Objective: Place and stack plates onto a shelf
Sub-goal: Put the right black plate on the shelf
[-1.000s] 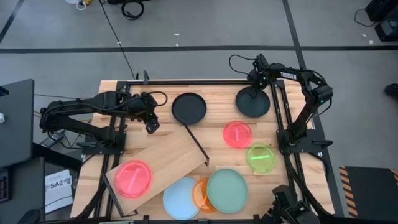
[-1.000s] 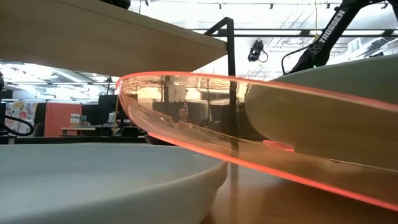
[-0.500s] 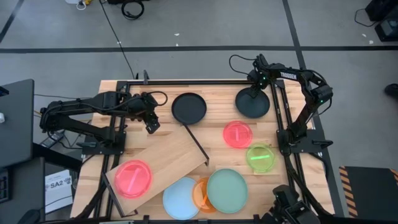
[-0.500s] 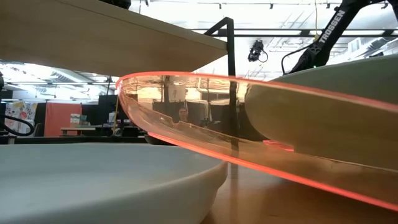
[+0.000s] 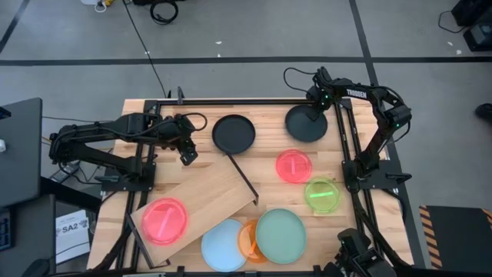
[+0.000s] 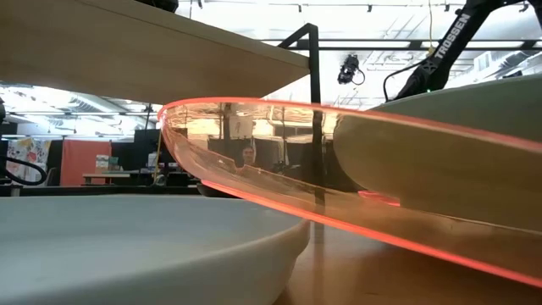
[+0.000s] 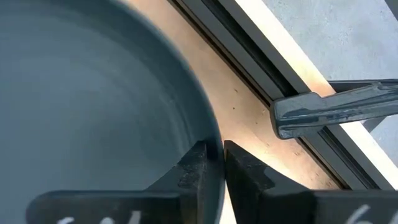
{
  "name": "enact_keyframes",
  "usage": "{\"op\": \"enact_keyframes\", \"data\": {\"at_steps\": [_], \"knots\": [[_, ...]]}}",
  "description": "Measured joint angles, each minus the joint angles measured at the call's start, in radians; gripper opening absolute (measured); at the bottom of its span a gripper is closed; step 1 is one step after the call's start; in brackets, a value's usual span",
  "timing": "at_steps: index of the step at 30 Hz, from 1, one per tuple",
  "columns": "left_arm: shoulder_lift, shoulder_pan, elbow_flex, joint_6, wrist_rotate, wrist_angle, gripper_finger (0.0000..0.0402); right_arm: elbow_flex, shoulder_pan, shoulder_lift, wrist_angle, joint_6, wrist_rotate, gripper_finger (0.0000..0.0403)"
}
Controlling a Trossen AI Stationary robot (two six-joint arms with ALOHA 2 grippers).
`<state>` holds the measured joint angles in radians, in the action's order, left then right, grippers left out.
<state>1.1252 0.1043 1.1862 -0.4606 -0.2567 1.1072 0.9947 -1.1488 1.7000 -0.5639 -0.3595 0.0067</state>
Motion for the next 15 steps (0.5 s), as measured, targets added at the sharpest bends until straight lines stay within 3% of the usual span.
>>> {"op": "enact_keyframes", "data": {"at_steps": [6,15], "knots": [[0.000,0.000,0.000,0.000,0.000,0.000,0.0157,0.001,-0.001,-0.003,0.003,0.001,-0.006,0.0016],[0.000,0.000,0.000,0.000,0.000,-0.018,0.0157,0.001,-0.001,-0.003,0.011,0.001,-0.007,0.0015]]}}
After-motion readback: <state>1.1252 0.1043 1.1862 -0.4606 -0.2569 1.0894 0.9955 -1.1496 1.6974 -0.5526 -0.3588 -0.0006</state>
